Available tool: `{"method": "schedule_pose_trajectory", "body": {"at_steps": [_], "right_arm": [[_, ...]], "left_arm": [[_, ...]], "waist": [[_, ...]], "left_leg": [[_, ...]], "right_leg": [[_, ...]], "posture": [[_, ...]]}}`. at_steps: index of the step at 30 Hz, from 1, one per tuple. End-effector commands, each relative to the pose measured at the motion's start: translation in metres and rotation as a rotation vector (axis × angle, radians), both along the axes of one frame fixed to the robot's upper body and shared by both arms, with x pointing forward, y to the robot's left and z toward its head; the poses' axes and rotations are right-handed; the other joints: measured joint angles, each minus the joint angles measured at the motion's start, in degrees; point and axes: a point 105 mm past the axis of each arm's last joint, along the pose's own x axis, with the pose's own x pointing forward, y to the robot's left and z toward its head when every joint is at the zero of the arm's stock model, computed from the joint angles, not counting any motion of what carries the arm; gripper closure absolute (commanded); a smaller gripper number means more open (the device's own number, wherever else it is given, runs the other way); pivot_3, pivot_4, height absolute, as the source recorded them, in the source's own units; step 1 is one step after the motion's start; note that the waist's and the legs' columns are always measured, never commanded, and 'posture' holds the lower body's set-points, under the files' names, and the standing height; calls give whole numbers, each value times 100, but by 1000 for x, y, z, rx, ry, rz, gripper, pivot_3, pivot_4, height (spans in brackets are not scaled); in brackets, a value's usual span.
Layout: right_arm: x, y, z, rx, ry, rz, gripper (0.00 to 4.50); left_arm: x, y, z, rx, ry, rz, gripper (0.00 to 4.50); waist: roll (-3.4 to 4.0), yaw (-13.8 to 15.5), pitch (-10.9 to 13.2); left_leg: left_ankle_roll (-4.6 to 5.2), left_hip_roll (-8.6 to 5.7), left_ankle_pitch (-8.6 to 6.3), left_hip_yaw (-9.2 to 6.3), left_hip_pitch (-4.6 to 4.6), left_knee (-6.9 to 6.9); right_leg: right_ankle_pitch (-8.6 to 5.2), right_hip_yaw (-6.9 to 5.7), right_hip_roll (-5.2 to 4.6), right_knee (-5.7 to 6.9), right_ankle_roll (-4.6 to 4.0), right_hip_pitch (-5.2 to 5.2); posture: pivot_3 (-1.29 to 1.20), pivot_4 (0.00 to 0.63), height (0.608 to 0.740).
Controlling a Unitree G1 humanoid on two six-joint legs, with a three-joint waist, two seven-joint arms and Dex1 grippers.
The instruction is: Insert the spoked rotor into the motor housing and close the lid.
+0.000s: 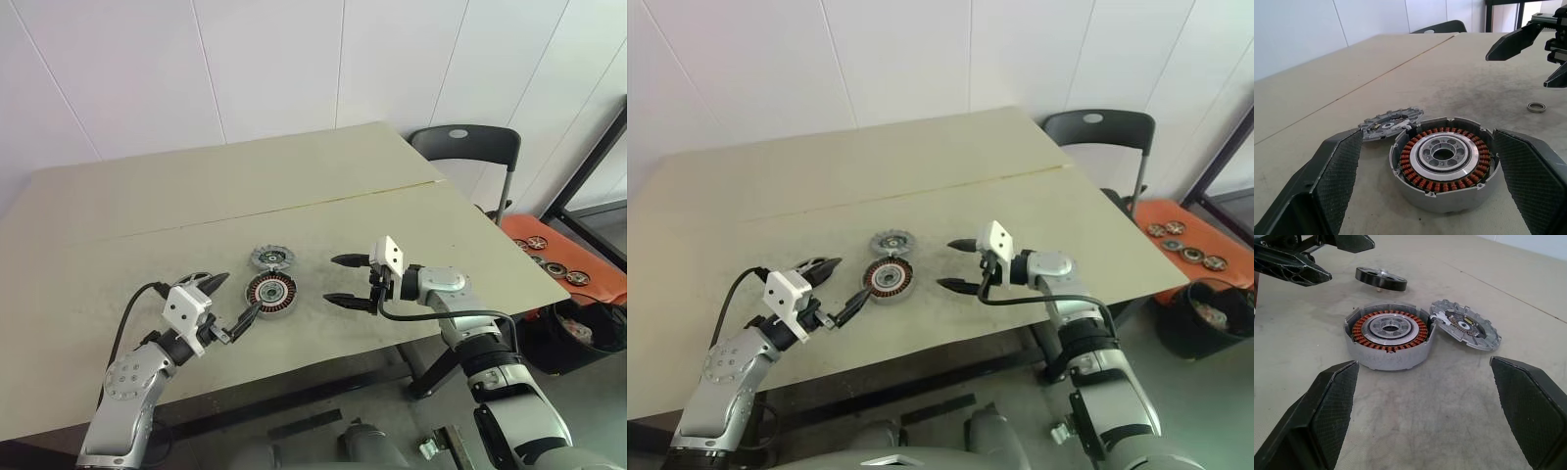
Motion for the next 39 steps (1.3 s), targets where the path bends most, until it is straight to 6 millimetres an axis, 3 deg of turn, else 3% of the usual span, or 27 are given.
{"method": "schedule_pose_trajectory", "body": {"at_steps": [1, 21, 28, 39], "right_arm": [[4, 3, 13, 6, -49, 13, 13], [6, 2, 12, 2, -57, 0, 13], [4, -7, 12, -1, -40, -18, 13], [-4, -39, -21, -79, 150, -79, 13]], "left_arm": [[1, -3, 13, -9, -53, -15, 0], [5, -4, 14, -9, -56, -23, 0], [5, -7, 12, -12, -50, -36, 0], [6, -12, 8, -30, -22, -65, 0]], "waist": [[0, 0, 0], [0, 1, 0], [0, 1, 0], [0, -7, 0]], "left_leg": [[0, 0, 0, 0, 0, 0], [0, 0, 0, 0, 0, 0], [0, 0, 0, 0, 0, 0], [0, -1, 0, 1, 2, 2]], "right_leg": [[0, 0, 0, 0, 0, 0], [0, 0, 0, 0, 0, 1], [0, 0, 0, 0, 0, 1], [0, 0, 1, 1, 0, 2]], "posture": [[0, 0, 740], [0, 0, 740], [0, 0, 740], [0, 0, 740]]}}
